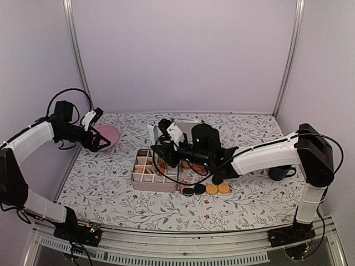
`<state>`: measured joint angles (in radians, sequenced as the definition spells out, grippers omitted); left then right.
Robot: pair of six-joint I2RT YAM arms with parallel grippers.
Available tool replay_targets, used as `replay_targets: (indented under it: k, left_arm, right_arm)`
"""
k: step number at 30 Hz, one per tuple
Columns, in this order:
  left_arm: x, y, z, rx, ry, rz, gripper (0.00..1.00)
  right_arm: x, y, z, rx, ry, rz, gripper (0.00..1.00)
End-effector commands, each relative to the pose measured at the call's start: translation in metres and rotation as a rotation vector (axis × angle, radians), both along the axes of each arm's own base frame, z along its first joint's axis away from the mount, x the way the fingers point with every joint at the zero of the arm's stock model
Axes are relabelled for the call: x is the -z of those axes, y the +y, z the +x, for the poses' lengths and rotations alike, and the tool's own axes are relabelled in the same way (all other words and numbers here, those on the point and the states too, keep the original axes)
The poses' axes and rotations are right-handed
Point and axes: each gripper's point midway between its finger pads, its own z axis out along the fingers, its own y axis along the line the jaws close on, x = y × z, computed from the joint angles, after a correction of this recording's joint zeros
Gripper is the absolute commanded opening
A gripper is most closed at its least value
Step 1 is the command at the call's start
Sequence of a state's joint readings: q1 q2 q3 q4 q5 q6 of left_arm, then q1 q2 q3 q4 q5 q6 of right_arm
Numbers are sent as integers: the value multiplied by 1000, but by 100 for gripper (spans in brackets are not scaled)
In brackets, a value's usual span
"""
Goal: Pack the cookies
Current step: Place the fake cookies in the empty pocket of the box.
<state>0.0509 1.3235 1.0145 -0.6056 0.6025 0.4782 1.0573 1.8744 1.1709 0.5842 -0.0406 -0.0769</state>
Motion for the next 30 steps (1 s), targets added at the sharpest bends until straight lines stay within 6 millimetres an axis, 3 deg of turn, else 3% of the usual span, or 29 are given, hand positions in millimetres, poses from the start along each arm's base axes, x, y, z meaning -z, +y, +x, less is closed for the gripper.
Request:
replay_targets:
  k: [1,5,13,21,30]
  left_arm:
    - [1,2,-2,-1,-8,9,99]
    - [1,2,-2,-1,-9,10,99]
    - [0,1,-2,-1,-8,5,99]
    - [0,2,-4,-2,-11,8,99]
    - [-2,1,-3,-2,-15,6,99]
  right_arm:
    - [-12,13,-9,-51,-44,31,36]
    - [-10,18,-17,-64,-47,25,36]
    - [-28,12,-14,-24,-99,33,37]
    - [-27,12,-14,-21,-106,29,39]
    - [-44,11,-19,-44,-116,68,41]
